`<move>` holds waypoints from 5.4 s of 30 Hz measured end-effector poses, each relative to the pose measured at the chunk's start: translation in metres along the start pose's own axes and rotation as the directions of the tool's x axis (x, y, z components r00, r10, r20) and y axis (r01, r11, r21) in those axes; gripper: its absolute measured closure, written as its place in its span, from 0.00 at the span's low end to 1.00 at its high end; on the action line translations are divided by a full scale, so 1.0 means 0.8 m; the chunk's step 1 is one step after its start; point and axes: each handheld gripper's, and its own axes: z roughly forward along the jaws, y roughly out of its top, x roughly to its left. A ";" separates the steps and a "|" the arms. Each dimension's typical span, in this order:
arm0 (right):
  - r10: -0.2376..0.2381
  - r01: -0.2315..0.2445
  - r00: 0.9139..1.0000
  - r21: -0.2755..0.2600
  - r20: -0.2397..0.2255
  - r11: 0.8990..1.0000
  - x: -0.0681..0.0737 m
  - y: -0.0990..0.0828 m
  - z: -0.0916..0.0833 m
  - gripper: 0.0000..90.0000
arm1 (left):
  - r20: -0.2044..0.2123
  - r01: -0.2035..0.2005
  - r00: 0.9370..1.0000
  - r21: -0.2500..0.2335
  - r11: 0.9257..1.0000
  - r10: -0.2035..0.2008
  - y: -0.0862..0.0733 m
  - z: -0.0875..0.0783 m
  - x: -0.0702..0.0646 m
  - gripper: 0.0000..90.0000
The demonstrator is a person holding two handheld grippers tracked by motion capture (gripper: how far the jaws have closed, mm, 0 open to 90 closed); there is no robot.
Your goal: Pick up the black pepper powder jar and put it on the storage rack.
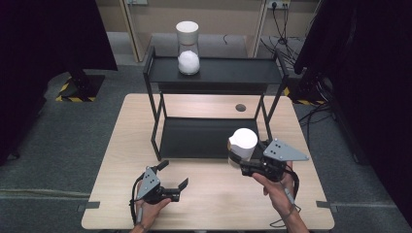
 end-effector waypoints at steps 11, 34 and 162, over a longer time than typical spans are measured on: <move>-0.003 0.003 1.000 -0.011 -0.018 1.000 -0.015 0.061 0.013 0.34 | 0.000 0.000 1.000 0.002 1.000 0.000 0.000 0.000 0.000 0.02; 0.003 -0.003 1.000 -0.043 0.000 0.999 -0.030 0.162 0.045 0.34 | -0.003 -0.001 1.000 0.002 1.000 0.001 0.000 0.000 0.000 0.02; 0.166 -0.147 0.969 -0.110 0.183 0.983 -0.043 0.117 0.099 0.00 | -0.006 -0.007 1.000 0.001 1.000 0.007 -0.001 0.000 -0.002 0.02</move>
